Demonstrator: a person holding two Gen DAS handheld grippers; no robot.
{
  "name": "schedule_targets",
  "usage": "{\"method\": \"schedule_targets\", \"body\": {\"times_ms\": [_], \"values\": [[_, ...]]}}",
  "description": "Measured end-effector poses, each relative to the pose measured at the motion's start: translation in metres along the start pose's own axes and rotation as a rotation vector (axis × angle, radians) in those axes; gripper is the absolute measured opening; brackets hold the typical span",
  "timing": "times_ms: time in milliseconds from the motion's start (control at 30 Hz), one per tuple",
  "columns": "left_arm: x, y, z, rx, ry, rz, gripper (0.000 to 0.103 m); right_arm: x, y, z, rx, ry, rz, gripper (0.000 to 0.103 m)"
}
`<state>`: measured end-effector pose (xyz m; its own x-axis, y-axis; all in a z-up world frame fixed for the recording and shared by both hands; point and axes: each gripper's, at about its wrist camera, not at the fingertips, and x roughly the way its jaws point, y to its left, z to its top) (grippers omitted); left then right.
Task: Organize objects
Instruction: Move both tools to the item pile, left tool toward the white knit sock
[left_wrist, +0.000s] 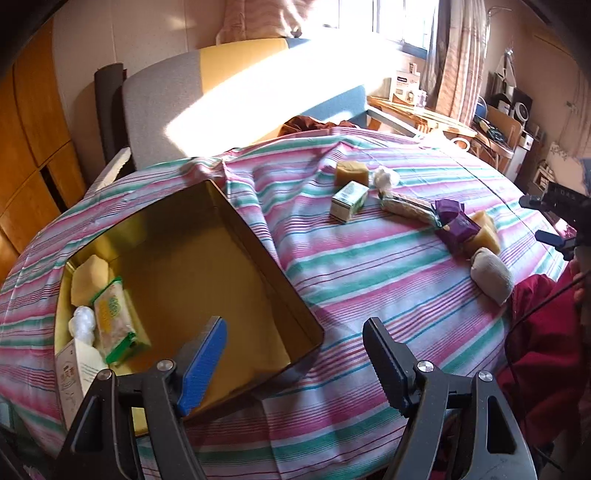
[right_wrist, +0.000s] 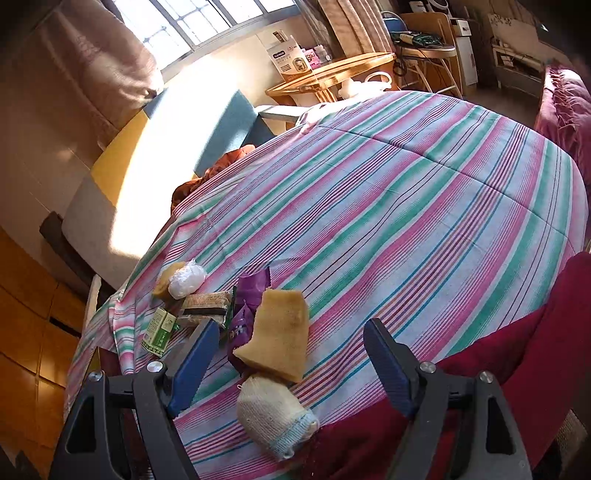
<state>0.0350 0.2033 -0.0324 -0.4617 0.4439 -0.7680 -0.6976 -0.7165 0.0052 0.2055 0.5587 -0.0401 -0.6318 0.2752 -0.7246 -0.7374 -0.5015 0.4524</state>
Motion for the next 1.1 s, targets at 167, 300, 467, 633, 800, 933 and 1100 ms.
{"method": "schedule_targets", "body": {"times_ms": [167, 300, 467, 633, 800, 933, 1100], "values": [[0.024, -0.026, 0.013, 0.04, 0.043, -0.083, 0.077, -0.004, -0.001, -0.001, 0.014, -0.021, 0.052, 0.082], [0.043, -0.054, 0.029, 0.067, 0.078, -0.178, 0.075, -0.006, -0.004, 0.0, 0.029, -0.031, 0.082, 0.082], [0.063, -0.097, 0.048, 0.109, 0.112, -0.301, 0.074, -0.003, -0.004, 0.0, 0.022, -0.019, 0.104, 0.082], [0.082, -0.139, 0.062, 0.15, 0.146, -0.385, 0.074, -0.004, -0.005, 0.0, 0.023, -0.023, 0.135, 0.082], [0.103, -0.171, 0.069, 0.13, 0.215, -0.476, 0.075, -0.004, -0.004, 0.0, 0.02, -0.02, 0.156, 0.082], [0.116, -0.192, 0.073, 0.071, 0.262, -0.551, 0.083, -0.004, -0.006, 0.001, 0.025, -0.02, 0.177, 0.082], [0.132, -0.219, 0.065, 0.097, 0.294, -0.53, 0.085, -0.005, -0.01, 0.001, 0.042, -0.024, 0.196, 0.082]]}}
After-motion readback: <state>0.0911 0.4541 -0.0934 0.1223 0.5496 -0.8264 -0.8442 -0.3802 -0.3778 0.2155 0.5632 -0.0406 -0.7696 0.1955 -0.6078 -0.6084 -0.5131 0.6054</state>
